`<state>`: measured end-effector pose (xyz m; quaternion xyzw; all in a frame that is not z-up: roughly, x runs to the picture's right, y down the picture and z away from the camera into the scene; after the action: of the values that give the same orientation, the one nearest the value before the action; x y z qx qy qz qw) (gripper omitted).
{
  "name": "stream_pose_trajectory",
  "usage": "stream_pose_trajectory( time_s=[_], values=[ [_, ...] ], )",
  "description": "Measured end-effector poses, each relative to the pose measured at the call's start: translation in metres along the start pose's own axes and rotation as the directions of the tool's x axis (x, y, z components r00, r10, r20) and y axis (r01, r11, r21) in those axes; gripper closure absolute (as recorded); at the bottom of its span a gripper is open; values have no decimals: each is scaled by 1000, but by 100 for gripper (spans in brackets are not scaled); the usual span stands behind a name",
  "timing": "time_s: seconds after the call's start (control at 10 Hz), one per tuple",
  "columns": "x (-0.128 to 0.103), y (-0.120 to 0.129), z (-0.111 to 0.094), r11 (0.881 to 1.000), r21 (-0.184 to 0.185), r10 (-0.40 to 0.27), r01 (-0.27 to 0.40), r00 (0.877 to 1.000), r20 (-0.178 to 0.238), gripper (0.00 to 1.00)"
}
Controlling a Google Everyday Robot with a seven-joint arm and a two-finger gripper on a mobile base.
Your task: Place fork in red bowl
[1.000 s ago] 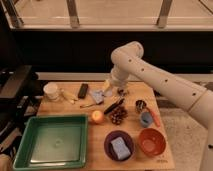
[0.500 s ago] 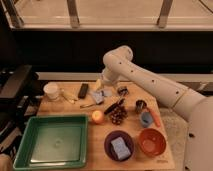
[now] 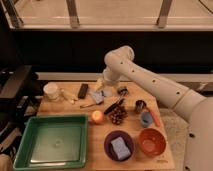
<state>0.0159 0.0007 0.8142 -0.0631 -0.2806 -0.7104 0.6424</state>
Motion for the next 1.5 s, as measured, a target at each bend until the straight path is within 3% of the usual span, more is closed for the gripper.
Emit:
stream_pose_trajectory(
  time_s=[0.4, 0.9, 1.5],
  values=[
    [15, 2, 56, 998, 68, -13, 12, 1000, 15, 26],
    [6, 33, 115, 997, 72, 30, -37, 995, 94, 26],
    [0, 28, 143, 985, 157, 47, -70, 988, 145, 26]
  ],
)
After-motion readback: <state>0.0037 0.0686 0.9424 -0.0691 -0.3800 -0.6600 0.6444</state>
